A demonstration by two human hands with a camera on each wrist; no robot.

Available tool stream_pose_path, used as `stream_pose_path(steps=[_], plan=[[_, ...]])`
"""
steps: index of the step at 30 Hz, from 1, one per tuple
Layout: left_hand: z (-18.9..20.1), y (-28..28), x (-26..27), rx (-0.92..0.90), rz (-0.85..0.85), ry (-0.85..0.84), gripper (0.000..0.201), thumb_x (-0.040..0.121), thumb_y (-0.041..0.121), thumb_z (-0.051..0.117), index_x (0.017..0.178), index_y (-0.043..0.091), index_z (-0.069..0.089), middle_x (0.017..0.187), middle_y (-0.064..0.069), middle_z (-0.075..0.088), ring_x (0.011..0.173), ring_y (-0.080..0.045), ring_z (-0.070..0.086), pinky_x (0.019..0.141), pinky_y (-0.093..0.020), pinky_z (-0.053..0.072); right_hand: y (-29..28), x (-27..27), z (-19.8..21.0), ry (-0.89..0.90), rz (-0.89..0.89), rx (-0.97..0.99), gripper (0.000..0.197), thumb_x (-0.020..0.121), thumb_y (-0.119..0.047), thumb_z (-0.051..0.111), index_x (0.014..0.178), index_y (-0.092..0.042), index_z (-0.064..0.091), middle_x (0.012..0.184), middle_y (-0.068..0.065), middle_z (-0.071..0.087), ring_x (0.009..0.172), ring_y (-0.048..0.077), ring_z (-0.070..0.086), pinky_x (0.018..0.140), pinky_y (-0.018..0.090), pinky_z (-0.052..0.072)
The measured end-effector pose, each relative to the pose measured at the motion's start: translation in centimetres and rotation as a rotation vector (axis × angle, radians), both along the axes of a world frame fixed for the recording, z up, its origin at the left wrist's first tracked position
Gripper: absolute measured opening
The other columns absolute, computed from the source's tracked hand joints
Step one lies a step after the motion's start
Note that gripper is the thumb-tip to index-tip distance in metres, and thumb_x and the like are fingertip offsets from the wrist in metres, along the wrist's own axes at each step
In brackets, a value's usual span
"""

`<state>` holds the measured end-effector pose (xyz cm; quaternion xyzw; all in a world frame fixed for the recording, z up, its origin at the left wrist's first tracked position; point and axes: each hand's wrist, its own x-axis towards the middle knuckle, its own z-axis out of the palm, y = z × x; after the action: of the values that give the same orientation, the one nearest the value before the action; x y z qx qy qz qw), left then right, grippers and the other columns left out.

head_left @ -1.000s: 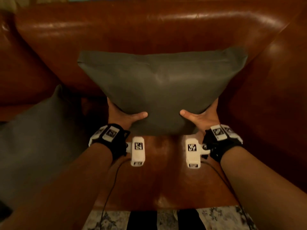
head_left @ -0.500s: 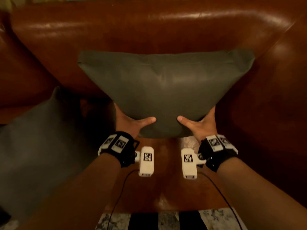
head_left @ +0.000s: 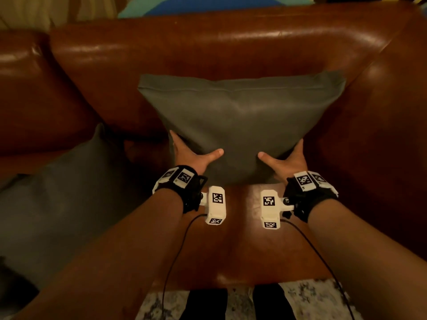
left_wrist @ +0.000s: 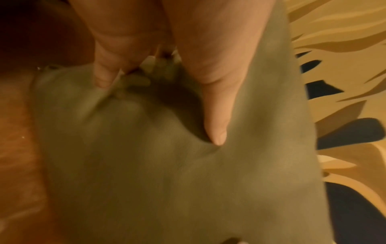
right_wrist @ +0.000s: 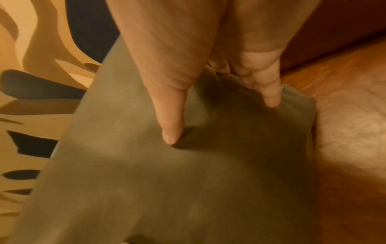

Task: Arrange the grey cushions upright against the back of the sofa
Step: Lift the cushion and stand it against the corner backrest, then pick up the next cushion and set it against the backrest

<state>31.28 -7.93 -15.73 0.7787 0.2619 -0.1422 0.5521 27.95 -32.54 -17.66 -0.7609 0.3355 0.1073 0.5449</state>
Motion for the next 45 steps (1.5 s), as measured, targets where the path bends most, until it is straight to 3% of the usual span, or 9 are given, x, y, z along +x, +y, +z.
stream_pose_path(steps=[11, 18, 21, 24, 30, 33, 37, 41, 45], plan=[[5.3, 5.9, -9.9, -0.134, -0.093, 0.268, 0.049, 0.092, 0.017, 0.07, 0.138, 0.009, 0.054, 0.122, -0.006, 0.065, 0.107, -0.024, 0.065, 0.081, -0.034, 0.053, 6.0, -9.8, 2.3, 0.29, 0.311, 0.075, 0.034, 0.099, -0.023, 0.072, 0.131, -0.012, 0.066, 0.124, 0.016, 0.074, 0.105, 0.035, 0.074, 0.102, 0.056, 0.059], [2.9, 14.5, -21.6, -0.102, 0.184, 0.381, 0.022, 0.09, 0.012, 0.073, 0.11, 0.014, 0.067, 0.1, -0.014, 0.07, 0.078, -0.021, 0.069, 0.084, -0.042, 0.058, 11.1, -15.3, 1.6, 0.381, 0.398, 0.108, 0.041, 0.098, -0.02, 0.073, 0.136, -0.004, 0.068, 0.123, 0.02, 0.076, 0.114, 0.038, 0.074, 0.091, 0.043, 0.061], [2.3, 18.1, -25.8, -0.062, 0.26, 0.421, 0.025, 0.087, 0.011, 0.075, 0.111, 0.008, 0.068, 0.069, -0.01, 0.064, 0.049, -0.012, 0.056, 0.051, -0.027, 0.051, 13.8, -16.8, 1.7, 0.395, 0.462, 0.1, 0.038, 0.096, -0.021, 0.075, 0.13, -0.005, 0.072, 0.119, 0.018, 0.078, 0.112, 0.034, 0.075, 0.106, 0.049, 0.058], [1.7, 21.3, -28.2, -0.071, 0.336, 0.452, 0.028, 0.083, 0.016, 0.079, 0.109, 0.008, 0.069, 0.076, -0.009, 0.067, 0.066, -0.023, 0.059, 0.075, -0.043, 0.062, 16.7, -17.3, 1.5, 0.423, 0.501, 0.09, 0.034, 0.094, -0.021, 0.076, 0.126, -0.008, 0.073, 0.112, 0.013, 0.078, 0.106, 0.031, 0.076, 0.105, 0.047, 0.059], [2.3, 27.7, -29.0, -0.04, 0.419, 0.442, 0.036, 0.088, 0.021, 0.076, 0.12, 0.012, 0.064, 0.1, -0.013, 0.069, 0.09, -0.026, 0.063, 0.071, -0.036, 0.057, 25.1, -16.6, 2.2, 0.429, 0.577, 0.047, 0.022, 0.096, -0.009, 0.071, 0.082, -0.025, 0.068, 0.106, 0.022, 0.076, 0.088, 0.031, 0.07, 0.086, 0.042, 0.059], [2.5, 31.6, -28.4, 0.016, 0.445, 0.423, 0.057, 0.079, 0.034, 0.083, 0.128, 0.015, 0.061, 0.126, -0.008, 0.065, 0.107, -0.027, 0.064, 0.092, -0.041, 0.055, 29.7, -16.0, 2.9, 0.389, 0.626, 0.0, 0.006, 0.098, -0.01, 0.071, 0.101, -0.008, 0.076, 0.11, 0.025, 0.076, 0.084, 0.027, 0.071, 0.078, 0.033, 0.06], [2.5, 36.5, -26.3, 0.087, 0.485, 0.332, 0.075, 0.067, 0.039, 0.09, 0.129, 0.01, 0.06, 0.127, -0.009, 0.067, 0.119, -0.028, 0.063, 0.105, -0.037, 0.048, 35.7, -14.3, 3.4, 0.353, 0.669, -0.098, 0.049, 0.098, -0.025, 0.074, 0.139, 0.001, 0.067, 0.136, 0.021, 0.071, 0.126, 0.034, 0.068, 0.109, 0.037, 0.053], [2.9, 39.2, -24.1, 0.123, 0.527, 0.385, 0.122, 0.057, 0.047, 0.092, 0.155, 0.014, 0.027, 0.155, -0.012, 0.04, 0.14, -0.034, 0.044, 0.116, -0.043, 0.038, 39.4, -12.1, 4.5, 0.261, 0.616, -0.184, 0.065, 0.093, -0.023, 0.08, 0.149, 0.0, 0.056, 0.144, 0.017, 0.066, 0.135, 0.03, 0.062, 0.094, 0.018, 0.038], [2.4, 39.7, -22.0, 0.137, 0.531, 0.367, 0.134, 0.053, 0.047, 0.094, 0.158, 0.023, 0.015, 0.159, -0.012, 0.028, 0.143, -0.035, 0.038, 0.116, -0.044, 0.034, 41.7, -9.3, 4.2, 0.224, 0.586, -0.181, 0.108, 0.075, -0.038, 0.093, 0.164, -0.013, 0.035, 0.156, 0.01, 0.054, 0.144, 0.029, 0.054, 0.116, 0.028, 0.041]])
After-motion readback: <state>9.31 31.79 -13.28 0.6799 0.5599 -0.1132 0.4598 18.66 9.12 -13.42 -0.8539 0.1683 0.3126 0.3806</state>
